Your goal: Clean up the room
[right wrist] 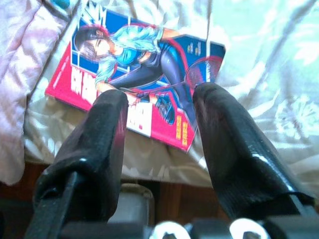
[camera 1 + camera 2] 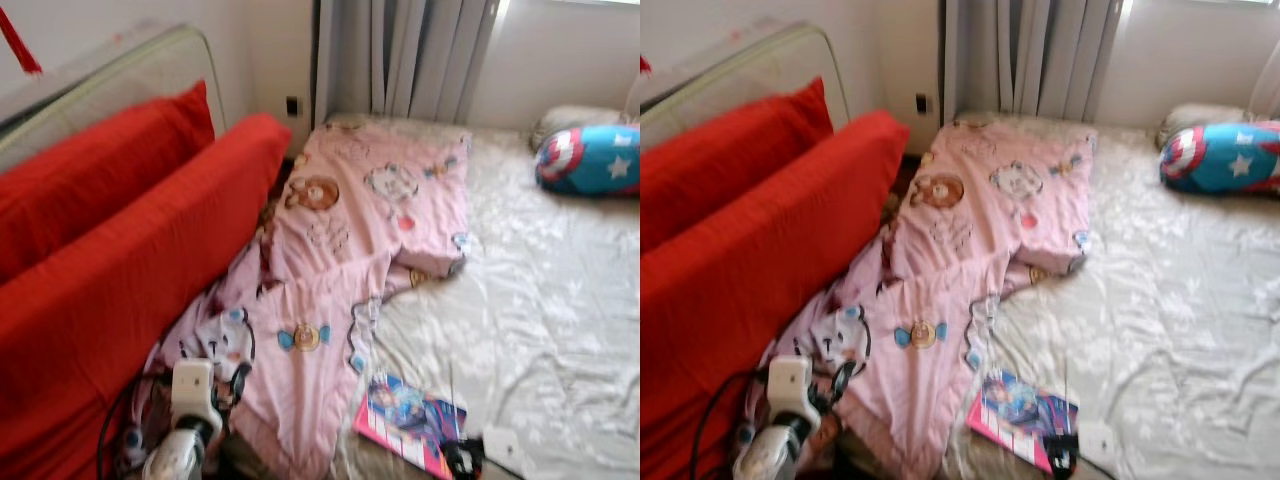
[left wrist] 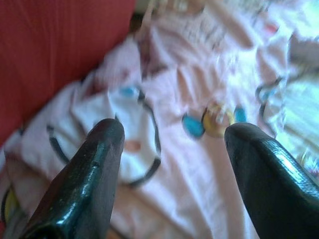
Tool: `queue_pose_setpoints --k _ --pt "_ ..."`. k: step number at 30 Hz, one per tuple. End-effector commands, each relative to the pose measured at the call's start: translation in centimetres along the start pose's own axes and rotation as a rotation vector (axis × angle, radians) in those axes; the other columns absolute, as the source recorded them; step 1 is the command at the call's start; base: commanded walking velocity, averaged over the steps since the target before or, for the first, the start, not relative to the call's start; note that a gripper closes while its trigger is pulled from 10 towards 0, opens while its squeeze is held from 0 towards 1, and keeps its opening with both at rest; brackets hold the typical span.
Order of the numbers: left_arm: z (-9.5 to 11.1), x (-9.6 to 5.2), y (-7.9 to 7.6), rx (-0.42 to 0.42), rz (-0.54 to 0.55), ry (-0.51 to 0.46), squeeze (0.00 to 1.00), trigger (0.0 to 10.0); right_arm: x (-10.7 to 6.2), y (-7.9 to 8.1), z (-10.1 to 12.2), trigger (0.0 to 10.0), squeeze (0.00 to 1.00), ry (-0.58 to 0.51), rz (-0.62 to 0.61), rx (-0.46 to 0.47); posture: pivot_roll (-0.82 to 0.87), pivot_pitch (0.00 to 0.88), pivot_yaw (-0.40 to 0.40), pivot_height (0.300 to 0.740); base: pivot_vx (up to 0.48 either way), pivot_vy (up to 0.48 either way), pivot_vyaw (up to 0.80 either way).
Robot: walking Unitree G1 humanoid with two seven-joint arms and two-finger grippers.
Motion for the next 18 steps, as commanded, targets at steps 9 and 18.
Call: queue_pose_setpoints --k 9,18 --pt "1.2 -0.9 0.7 -0.034 0.04 -0.066 0.0 10.0 0.7 8.2 11.4 10.0 0.0 -0.517 0.168 -0.081 -0.04 0.0 -0.046 0.74 0.0 0.0 0.0" --pt "2.7 -0.5 1.6 -0.048 0.074 -0.094 0.0 10.0 0.2 8.6 10.3 10.0 0.0 -0.511 0.186 -0.082 -0.05 0.0 -0.055 0.74 0.0 0.0 0.0"
Point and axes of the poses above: a point about 5 cm out from each wrist's last joint towards the gripper, its own x axis pointing out of the wrist towards the gripper, its own z axis along the axis of the wrist's last joint, y = z × x, the point moved 5 cm from there along x, pointing out of the wrist towards the gripper, and after that the axes turned 12 degrees about x, right-handed, at the moved point
